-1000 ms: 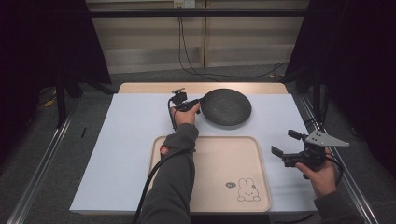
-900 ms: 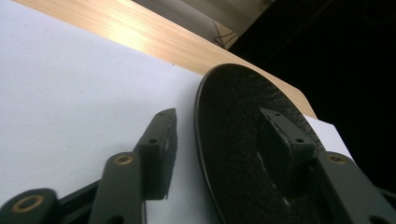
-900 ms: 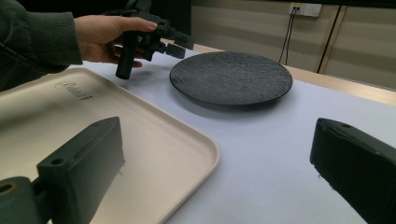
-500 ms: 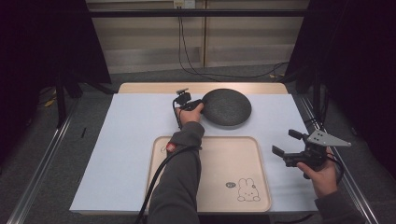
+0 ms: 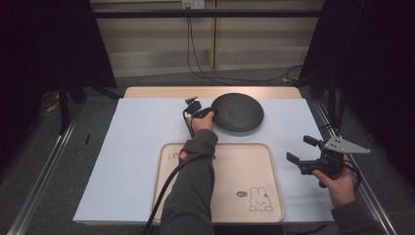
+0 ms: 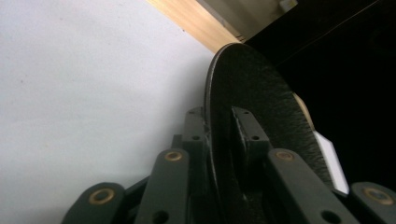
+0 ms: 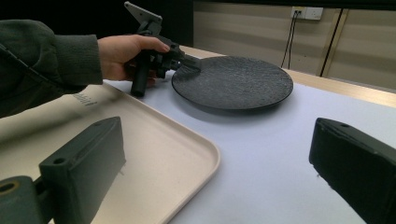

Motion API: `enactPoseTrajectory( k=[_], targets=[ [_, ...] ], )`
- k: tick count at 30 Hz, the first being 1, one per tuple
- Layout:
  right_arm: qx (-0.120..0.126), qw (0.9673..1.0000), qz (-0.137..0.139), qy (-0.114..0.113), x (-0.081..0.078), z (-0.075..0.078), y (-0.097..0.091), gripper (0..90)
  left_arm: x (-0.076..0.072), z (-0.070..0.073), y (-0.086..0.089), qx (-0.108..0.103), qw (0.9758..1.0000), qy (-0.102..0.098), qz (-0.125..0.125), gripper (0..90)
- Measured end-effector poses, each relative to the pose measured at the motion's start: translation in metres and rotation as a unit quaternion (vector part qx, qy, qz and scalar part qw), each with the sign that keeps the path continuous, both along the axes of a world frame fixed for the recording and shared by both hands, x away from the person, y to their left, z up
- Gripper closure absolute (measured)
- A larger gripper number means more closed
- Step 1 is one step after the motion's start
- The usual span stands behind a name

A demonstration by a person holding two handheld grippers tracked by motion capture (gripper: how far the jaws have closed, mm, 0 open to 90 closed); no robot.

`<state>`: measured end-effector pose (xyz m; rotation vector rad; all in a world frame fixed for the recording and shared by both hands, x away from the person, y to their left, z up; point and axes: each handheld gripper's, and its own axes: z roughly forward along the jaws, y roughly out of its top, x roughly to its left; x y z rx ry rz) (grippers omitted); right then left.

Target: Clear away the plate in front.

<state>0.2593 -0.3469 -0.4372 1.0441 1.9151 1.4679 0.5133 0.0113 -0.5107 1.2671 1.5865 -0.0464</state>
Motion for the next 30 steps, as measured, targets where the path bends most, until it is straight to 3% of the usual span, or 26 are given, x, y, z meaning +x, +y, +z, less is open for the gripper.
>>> enactPoseTrajectory(
  k=[1,3,5,7,12,13,20,25,30],
  targets=[
    [0.000,1.0000,0.000,0.000,0.000,0.000,0.000,3.2,0.000,0.000,0.000,0.000,1.0000,0.000,0.000,79.4],
    [0.003,1.0000,0.001,0.000,0.000,0.000,0.000,3.3,-0.001,0.004,0.001,-0.026,0.9996,-0.010,0.000,81.1],
    [0.005,1.0000,0.001,0.001,0.000,0.000,0.000,3.4,-0.002,0.009,0.000,-0.031,0.9992,-0.026,-0.006,83.2],
    [0.007,1.0000,0.002,0.001,0.001,0.000,0.000,3.4,-0.003,0.014,-0.001,-0.021,0.9990,-0.036,-0.015,83.8],
    [0.011,0.9999,0.003,0.002,0.002,0.000,0.000,3.2,-0.005,0.019,-0.001,-0.029,0.9987,-0.037,-0.020,85.8],
    [0.008,1.0000,0.002,-0.002,0.002,0.000,0.000,3.2,-0.004,0.020,-0.003,-0.044,0.9983,-0.038,-0.006,86.5],
    [0.010,0.9999,0.007,-0.002,0.002,0.000,0.001,2.4,-0.003,0.035,-0.008,-0.020,0.9974,-0.058,-0.038,87.2],
    [0.015,0.9998,0.011,0.000,0.001,0.001,0.000,1.3,-0.001,0.045,-0.006,-0.025,0.9975,-0.049,-0.045,85.9],
    [0.011,0.9999,0.012,-0.004,0.001,0.001,0.000,0.5,-0.001,0.054,0.000,-0.012,0.9974,-0.051,-0.050,85.8]
  ],
)
